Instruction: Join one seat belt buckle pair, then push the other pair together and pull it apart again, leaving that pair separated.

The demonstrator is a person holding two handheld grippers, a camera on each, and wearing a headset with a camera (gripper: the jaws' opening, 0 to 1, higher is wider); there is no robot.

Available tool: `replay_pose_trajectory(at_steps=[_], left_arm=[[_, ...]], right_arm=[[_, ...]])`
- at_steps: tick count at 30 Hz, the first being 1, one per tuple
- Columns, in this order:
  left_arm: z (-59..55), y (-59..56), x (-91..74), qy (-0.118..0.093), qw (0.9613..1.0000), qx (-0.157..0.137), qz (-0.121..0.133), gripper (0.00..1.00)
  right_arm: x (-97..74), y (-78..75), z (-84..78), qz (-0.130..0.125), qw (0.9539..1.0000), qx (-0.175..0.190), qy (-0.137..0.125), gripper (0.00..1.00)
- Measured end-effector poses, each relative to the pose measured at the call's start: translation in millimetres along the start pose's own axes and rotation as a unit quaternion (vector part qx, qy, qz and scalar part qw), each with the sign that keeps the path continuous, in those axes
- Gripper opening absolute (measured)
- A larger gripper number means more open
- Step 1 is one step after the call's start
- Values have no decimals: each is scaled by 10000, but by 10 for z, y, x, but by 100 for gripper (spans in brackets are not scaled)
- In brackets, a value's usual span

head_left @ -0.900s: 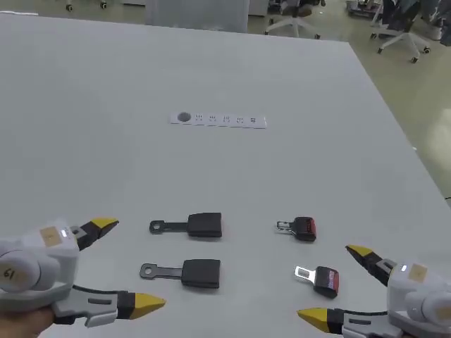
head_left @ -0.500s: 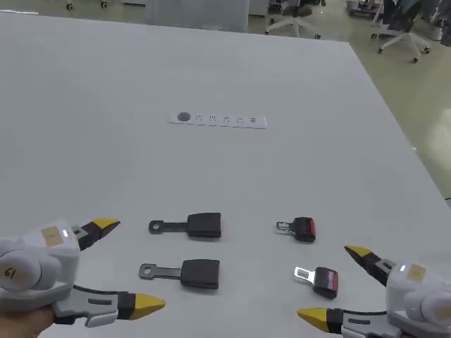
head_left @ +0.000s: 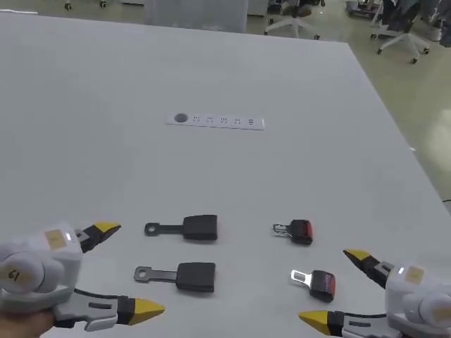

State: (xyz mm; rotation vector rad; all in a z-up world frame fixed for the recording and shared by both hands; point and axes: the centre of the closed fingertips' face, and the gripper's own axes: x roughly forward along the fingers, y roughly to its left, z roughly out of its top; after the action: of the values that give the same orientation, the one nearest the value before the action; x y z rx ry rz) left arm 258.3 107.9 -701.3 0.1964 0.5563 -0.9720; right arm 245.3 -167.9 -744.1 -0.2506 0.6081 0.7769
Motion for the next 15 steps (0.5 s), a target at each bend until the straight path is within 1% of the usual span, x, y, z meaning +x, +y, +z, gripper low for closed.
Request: replay_pose_trajectory(at_steps=[5, 8, 12, 15], left_arm=[[2, -15, 52, 33, 10000, 57, -27, 100], [-22, -18, 102, 117, 9999, 94, -68, 100], [-59, 4, 174, 148, 9998, 71, -98, 100], [-79, -7, 231, 191, 9997, 57, -138, 100]], right_arm=[[0, -46, -83, 49, 9999, 3, 125, 89], [8, -75, -160, 88, 9997, -11, 246, 87], [19, -101, -227, 124, 9993, -26, 350, 86], [33, -117, -266, 172, 9990, -17, 410, 85]])
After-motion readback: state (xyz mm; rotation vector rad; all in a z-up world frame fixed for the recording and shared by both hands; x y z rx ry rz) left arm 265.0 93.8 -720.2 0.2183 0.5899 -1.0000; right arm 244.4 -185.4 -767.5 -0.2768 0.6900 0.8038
